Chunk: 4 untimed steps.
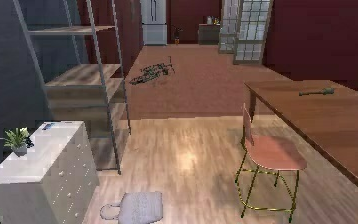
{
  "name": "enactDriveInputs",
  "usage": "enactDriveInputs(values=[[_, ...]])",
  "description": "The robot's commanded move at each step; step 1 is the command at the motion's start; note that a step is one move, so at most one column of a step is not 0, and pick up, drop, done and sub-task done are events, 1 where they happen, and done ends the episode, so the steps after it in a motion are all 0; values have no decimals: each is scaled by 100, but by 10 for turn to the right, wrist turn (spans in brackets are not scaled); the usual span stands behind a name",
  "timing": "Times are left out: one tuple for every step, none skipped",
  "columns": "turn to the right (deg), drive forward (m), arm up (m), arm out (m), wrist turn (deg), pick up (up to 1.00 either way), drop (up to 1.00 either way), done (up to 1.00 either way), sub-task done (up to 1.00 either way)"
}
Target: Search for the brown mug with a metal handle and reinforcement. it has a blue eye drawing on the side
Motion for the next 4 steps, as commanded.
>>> enactDriveInputs(values=[[0, 100, 0, 0, 0, 0, 0, 0, 0], [0, 65, 0, 0, 0, 0, 0, 0, 0], [120, 0, 0, 0, 0, 0, 0, 0, 0], [0, 100, 0, 0, 0, 0, 0, 0, 0]])
